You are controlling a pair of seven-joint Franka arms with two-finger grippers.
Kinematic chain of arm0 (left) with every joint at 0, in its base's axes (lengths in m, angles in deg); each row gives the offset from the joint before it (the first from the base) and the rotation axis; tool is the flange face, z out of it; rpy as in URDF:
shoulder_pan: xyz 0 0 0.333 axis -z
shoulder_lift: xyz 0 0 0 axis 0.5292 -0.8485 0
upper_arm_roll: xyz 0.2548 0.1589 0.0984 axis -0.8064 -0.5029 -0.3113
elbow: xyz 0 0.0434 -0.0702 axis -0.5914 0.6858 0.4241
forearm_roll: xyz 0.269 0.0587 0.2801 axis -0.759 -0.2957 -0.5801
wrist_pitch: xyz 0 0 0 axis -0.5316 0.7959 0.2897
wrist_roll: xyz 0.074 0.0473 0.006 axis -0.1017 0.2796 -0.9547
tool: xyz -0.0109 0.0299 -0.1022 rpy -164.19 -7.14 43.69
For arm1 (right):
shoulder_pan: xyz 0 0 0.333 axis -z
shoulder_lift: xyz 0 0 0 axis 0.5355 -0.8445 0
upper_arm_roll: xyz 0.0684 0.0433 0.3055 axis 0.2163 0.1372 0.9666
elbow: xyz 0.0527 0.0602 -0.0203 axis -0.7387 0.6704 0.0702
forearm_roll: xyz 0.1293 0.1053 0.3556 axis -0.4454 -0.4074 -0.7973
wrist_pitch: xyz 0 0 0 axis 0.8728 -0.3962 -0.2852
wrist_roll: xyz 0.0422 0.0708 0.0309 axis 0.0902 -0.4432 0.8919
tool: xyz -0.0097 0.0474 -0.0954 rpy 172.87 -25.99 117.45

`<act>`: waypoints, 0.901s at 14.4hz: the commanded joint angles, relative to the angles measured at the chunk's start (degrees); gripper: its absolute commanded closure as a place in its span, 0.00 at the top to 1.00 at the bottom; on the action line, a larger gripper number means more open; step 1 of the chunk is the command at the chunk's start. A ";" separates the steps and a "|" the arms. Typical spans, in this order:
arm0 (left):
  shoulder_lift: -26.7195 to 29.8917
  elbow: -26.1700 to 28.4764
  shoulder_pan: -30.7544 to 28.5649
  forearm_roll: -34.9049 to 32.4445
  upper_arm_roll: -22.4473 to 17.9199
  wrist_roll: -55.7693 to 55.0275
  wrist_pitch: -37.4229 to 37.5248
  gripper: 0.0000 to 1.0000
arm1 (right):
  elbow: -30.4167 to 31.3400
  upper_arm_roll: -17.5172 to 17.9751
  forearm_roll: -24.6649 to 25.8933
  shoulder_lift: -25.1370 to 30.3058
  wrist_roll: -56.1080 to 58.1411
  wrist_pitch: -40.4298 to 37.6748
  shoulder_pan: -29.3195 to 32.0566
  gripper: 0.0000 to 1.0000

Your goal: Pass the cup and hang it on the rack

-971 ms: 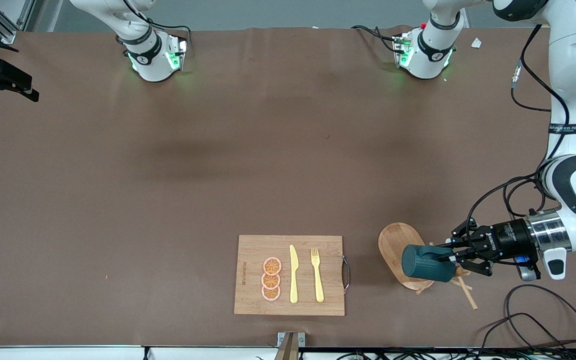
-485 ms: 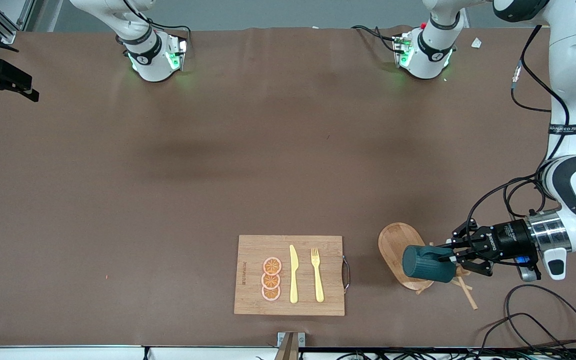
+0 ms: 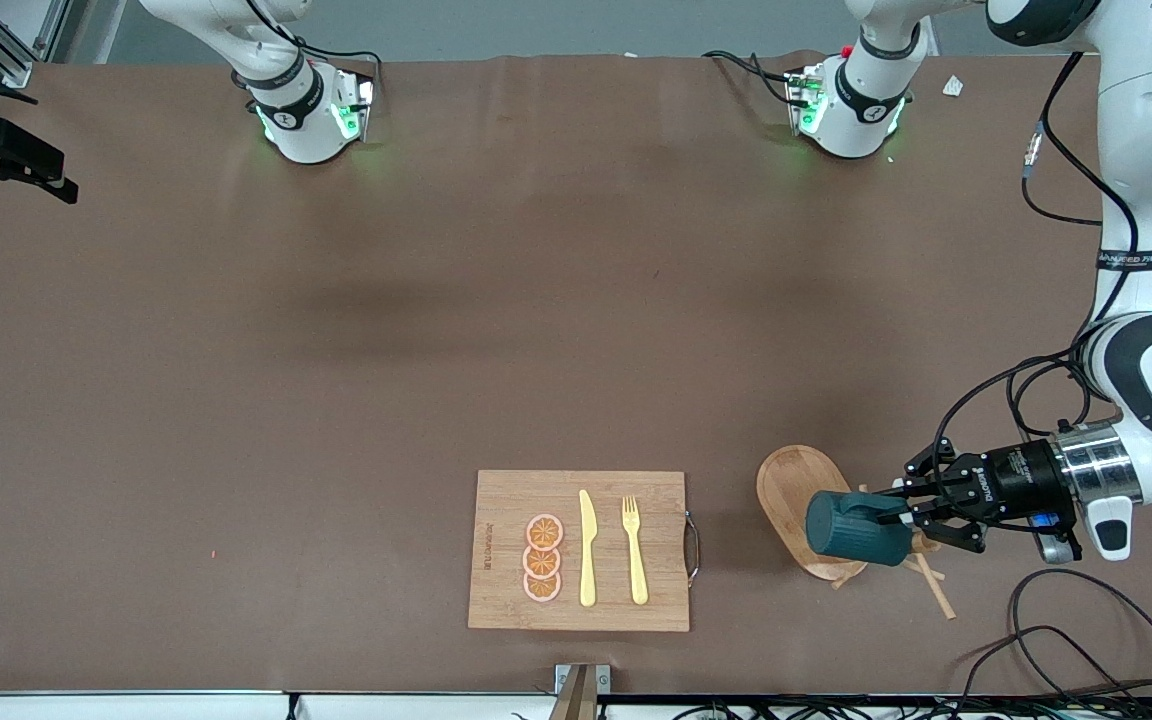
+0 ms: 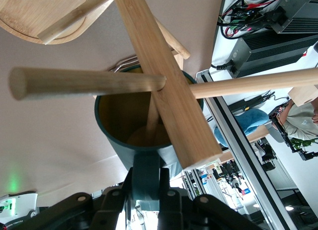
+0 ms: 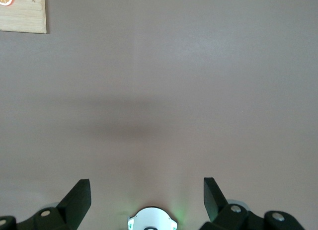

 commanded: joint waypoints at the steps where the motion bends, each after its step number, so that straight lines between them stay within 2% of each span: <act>1: -0.84 -1.23 -0.41 1.36 0.08 1.15 1.08 0.26 | -0.56 0.37 0.39 -0.16 0.54 -0.22 0.14 1.00; 2: -0.84 -1.23 -0.41 1.36 0.08 1.23 1.08 0.41 | -0.56 0.37 0.39 -0.25 0.54 -0.22 0.14 1.00; 4: -0.58 -1.31 -0.23 1.27 0.08 1.24 0.90 0.99 | -0.56 0.37 0.39 -0.17 0.54 -0.22 0.14 1.00; 8: 0.30 -1.31 -0.41 1.27 0.52 0.53 1.16 1.00 | -0.56 0.37 0.39 -0.25 0.54 -0.22 0.14 1.00; 13: 6.70 -1.31 -0.41 0.65 0.35 0.18 2.04 1.00 | -0.56 0.37 0.39 -0.25 0.54 -0.30 0.14 1.00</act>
